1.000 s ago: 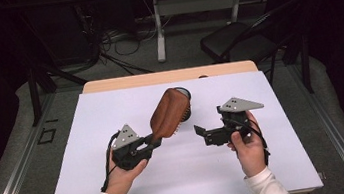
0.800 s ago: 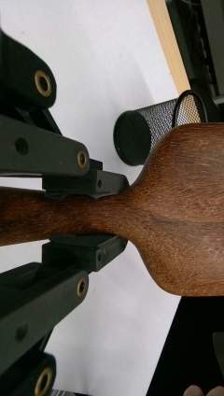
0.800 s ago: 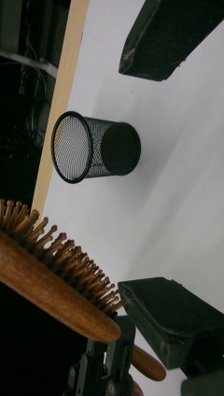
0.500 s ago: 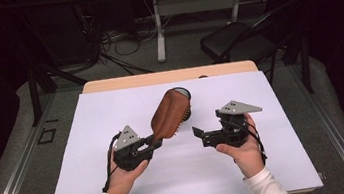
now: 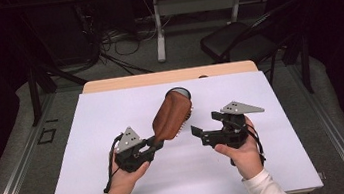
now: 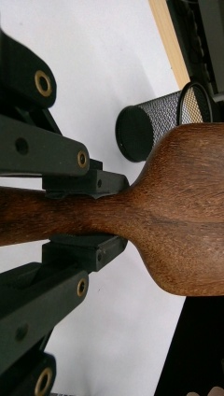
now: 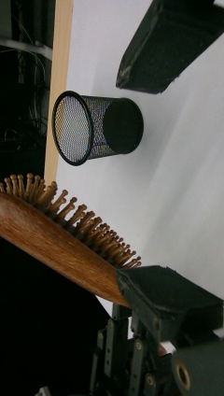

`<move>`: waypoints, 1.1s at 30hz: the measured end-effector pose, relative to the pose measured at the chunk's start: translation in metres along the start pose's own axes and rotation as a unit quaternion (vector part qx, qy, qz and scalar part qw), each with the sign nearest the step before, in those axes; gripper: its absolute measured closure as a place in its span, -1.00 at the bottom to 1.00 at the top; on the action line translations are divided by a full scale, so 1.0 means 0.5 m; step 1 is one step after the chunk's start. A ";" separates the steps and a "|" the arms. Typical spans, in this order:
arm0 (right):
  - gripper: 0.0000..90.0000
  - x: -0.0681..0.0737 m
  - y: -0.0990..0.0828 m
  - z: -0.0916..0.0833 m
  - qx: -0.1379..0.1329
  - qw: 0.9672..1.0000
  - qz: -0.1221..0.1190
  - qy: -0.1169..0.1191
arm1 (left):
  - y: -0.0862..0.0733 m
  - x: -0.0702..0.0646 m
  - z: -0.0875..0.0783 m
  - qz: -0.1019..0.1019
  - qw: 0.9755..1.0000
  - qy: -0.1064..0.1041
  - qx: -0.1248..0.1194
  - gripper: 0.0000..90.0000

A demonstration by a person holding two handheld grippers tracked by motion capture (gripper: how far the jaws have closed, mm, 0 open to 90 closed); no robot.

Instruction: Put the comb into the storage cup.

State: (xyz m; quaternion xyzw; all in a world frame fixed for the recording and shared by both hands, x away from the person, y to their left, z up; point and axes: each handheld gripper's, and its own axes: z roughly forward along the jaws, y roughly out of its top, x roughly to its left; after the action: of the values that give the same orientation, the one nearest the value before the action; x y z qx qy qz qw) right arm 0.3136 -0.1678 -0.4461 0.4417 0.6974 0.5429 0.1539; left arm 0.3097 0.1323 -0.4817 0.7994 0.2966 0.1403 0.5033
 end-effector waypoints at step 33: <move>-0.78 -0.008 -0.015 0.017 0.014 0.994 0.089 0.063 | -0.025 -0.051 0.041 0.038 0.999 -0.034 0.019 0.62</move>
State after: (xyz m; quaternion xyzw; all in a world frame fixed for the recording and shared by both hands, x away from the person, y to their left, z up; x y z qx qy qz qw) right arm 0.3182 -0.1658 -0.4570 0.4691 0.6713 0.5713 0.0542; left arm 0.2964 0.1058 -0.5003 0.8237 0.2515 0.1265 0.4923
